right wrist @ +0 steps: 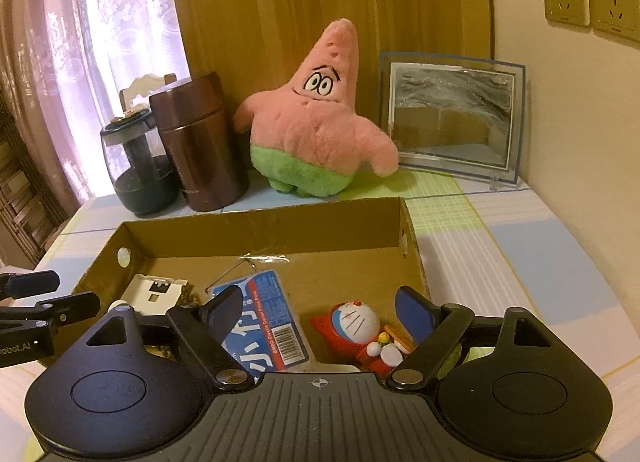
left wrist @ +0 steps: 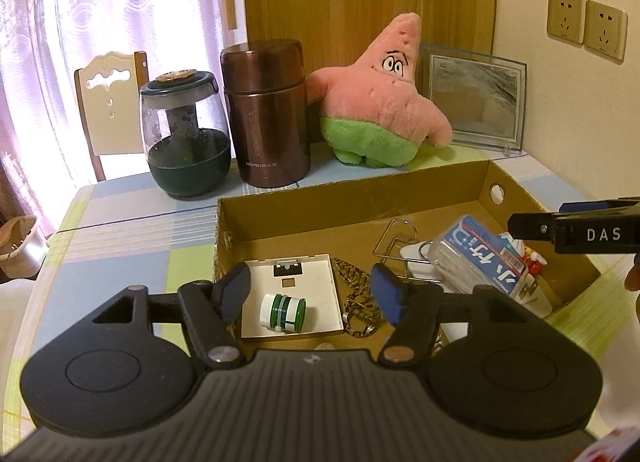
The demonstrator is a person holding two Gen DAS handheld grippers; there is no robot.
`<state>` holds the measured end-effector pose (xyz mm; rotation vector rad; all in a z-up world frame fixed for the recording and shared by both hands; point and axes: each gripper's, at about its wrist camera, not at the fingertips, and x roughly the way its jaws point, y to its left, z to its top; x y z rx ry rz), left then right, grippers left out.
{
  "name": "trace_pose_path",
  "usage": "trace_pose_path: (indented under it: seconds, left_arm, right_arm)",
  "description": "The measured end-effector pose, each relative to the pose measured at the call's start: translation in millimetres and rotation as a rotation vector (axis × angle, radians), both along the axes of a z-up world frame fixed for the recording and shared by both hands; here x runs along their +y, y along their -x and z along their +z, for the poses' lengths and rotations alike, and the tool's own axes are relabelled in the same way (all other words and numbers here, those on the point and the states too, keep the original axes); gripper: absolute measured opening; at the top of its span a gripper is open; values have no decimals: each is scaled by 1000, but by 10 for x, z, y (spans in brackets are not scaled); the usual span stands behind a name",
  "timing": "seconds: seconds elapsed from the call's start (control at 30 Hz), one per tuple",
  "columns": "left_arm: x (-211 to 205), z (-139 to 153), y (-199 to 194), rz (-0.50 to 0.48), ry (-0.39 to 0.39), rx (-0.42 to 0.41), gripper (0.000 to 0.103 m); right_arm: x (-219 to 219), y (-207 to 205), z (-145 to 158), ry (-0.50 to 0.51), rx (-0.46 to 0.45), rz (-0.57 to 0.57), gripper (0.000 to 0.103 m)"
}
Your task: Organize rigid objects
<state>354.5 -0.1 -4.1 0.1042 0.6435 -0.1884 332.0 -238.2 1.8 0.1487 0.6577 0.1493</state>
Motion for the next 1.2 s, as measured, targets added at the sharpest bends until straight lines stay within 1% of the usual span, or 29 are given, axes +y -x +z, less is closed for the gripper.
trace_pose_path:
  seconds: [0.03, 0.1, 0.23, 0.27, 0.37, 0.53, 0.67, 0.73, 1.03, 1.2]
  left_arm:
    - [1, 11, 12, 2, 2, -2, 70]
    - [5, 37, 39, 6, 1, -6, 71]
    - [7, 80, 100, 14, -2, -17, 81]
    - [8, 85, 123, 15, 0, -17, 82]
    - [0, 109, 203, 15, 3, -26, 89]
    - [-39, 145, 354, 13, -8, -41, 102]
    - [-63, 161, 468, 15, -17, -38, 102]
    - [-60, 167, 521, 16, -20, -37, 102]
    - [-9, 215, 772, 28, 6, -3, 102]
    - [44, 254, 1021, 53, 18, 16, 101]
  right_arm:
    - [3, 12, 8, 1, -1, 1, 82]
    - [7, 47, 27, 6, -4, 3, 83]
    - [-4, 125, 58, 9, -4, -3, 84]
    - [-10, 148, 64, 9, -4, -3, 84]
    - [-23, 220, 85, 14, -5, -2, 85]
    - [-30, 361, 109, 32, -16, 4, 91]
    - [-46, 483, 128, 27, -20, 2, 96]
    - [-51, 539, 142, 28, -22, 4, 101]
    - [-50, 823, 201, 24, -17, 12, 101]
    - [-39, 1071, 288, 34, 3, 18, 101]
